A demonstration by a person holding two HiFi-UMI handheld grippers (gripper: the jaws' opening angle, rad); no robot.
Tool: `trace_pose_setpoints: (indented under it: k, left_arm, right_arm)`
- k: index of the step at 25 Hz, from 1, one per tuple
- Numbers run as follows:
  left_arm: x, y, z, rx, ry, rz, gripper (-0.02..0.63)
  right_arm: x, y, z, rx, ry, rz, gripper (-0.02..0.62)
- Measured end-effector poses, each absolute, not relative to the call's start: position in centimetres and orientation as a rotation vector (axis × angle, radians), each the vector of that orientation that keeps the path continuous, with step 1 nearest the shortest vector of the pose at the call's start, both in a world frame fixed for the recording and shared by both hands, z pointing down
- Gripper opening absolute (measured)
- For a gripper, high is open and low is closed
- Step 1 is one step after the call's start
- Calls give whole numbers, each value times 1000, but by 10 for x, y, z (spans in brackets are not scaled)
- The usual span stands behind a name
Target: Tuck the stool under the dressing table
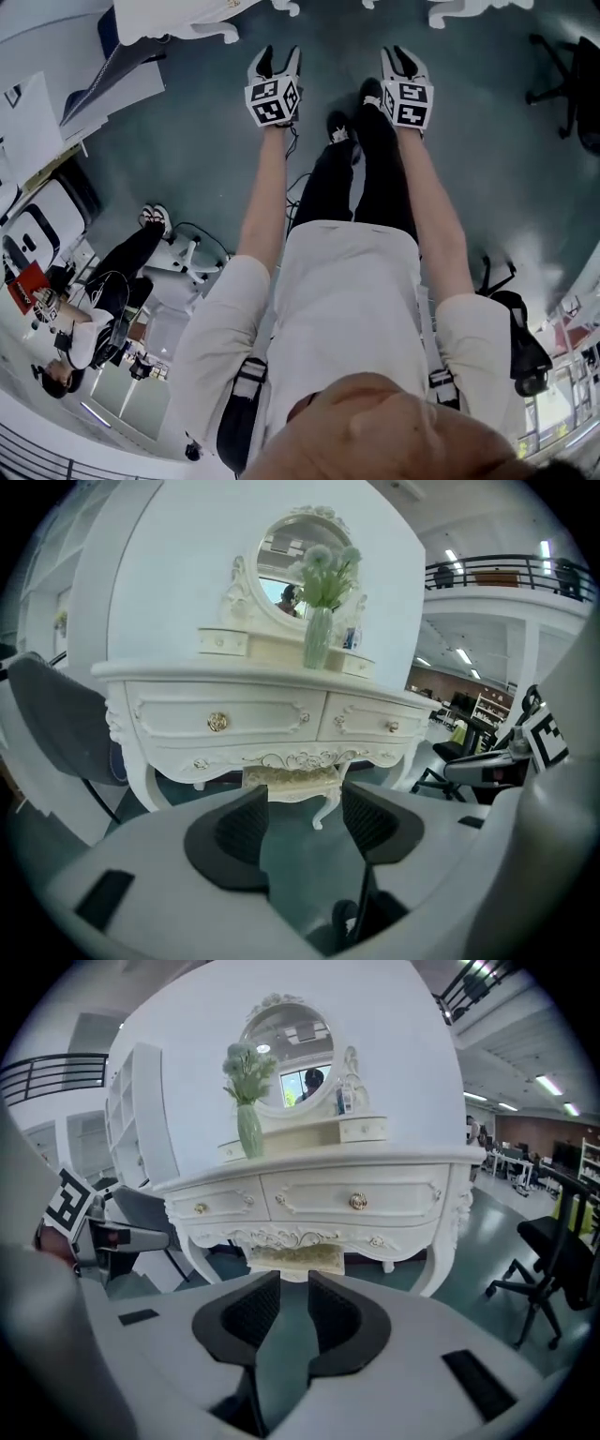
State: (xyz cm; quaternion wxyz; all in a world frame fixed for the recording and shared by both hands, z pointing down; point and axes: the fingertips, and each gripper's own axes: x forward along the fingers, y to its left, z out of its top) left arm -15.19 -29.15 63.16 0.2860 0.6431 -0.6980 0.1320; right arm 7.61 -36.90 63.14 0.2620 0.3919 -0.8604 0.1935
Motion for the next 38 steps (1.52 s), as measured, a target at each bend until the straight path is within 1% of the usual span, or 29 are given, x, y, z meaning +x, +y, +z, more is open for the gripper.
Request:
trace_pose_setpoints:
  k: [4,7,9,12,15,17,20,25,30,36,38]
  left_arm:
    - [-145,-244,588,1714,-1863,382,261]
    - [-139,-209,574,1701,-1873,387,256]
    - [-137,-203,554,1711,-1900,364,255]
    - [-140,-202,499,1719,-1922,309,253]
    - [-135,-181,466,1745,-1863,347,245]
    - [-140,-176,459,1745,-1862,362,244]
    - [-144,-165,451,1702,-1871,303,238]
    - [-121,-146,458,1750,-1816,326,229]
    - [-116,-141,458,1768,-1814,342,215]
    - [-121,-141,455,1765,-1840,364,158]
    - [-121,-142,454,1762,-1848,374,118]
  right_arm:
    - [88,-327,579,1117,-2325,556,121]
    - [102,-288,568,1145,-2321,598,121]
    - [109,-281,559,1166,-2326,606,121]
    - [109,-286,511,1206,-2337,622,121]
    - [111,-267,477,1219,-2320,670,121]
    - [106,-265,468,1212,-2330,675,121]
    - [96,-251,462,1142,-2351,650,121]
    - [82,-221,460,985,-2391,583,121]
    - [86,-222,458,999,-2401,595,121]
    - [94,-226,456,1030,-2411,644,120]
    - [96,-226,455,1034,-2417,651,120]
